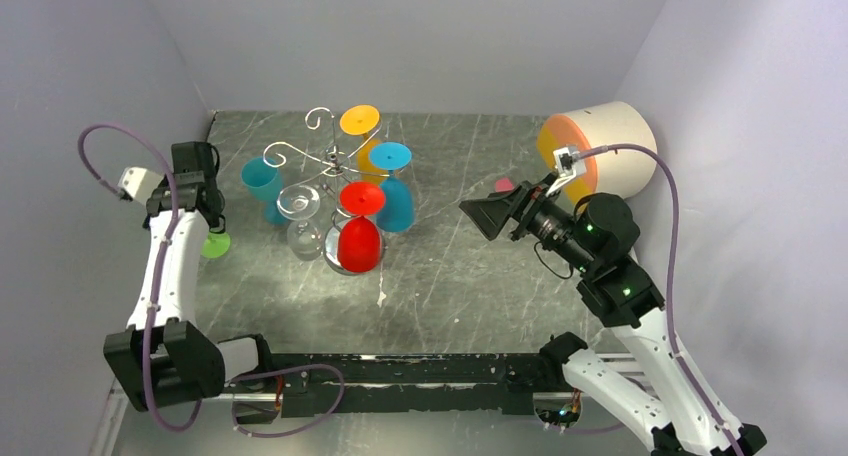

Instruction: Place the wine glass upside down on the wine glass rack

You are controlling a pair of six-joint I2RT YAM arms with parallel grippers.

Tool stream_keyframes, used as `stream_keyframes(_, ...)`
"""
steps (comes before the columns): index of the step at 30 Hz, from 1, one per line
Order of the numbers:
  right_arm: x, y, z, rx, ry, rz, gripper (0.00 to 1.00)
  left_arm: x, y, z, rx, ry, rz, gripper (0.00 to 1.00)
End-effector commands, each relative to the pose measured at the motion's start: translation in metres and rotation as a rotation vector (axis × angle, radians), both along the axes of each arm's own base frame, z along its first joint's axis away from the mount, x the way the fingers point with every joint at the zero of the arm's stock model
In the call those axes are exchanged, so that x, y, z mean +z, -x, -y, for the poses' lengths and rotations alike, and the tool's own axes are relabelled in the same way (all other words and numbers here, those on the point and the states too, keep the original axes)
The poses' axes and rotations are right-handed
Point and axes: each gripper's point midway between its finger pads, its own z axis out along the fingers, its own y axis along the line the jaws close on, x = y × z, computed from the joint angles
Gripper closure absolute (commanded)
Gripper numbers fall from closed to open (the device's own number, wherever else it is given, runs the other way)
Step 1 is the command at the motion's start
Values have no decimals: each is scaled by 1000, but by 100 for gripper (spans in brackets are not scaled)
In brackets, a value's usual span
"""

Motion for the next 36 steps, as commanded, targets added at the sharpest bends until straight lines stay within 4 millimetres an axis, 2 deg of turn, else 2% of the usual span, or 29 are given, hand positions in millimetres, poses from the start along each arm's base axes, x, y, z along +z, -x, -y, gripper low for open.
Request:
stream_keyframes(1, 5, 5, 9, -25, 8, 42, 0, -1, 22, -14, 181, 106, 47, 30)
stream_keyframes(6, 6, 6, 8, -20, 2, 31, 0, -4, 37, -35, 247, 117, 111, 26)
stream_keyframes(9, 4, 6, 5, -6, 2, 14, 0, -8, 36, -44, 239, 125, 127, 27)
stream_keyframes(15, 10, 5, 6, -11, -7, 2, 0, -17, 22, -48, 168, 120, 114, 28)
stream_keyframes(22, 7, 1, 6, -26, -7, -4, 0, -19, 21, -52, 178, 93, 151, 28)
stream_keyframes(28, 3, 2, 1, -4, -10, -19, 0, -35, 15, -52, 184, 126, 118, 31)
stream_keyframes(32, 0, -1, 5, -28, -5, -16, 0, -48, 21, -51, 223, 152, 65, 39)
stream_keyframes(36, 2, -2, 9, -48, 9, -2, 0, -58, 23, -49, 240, 176, 38, 53)
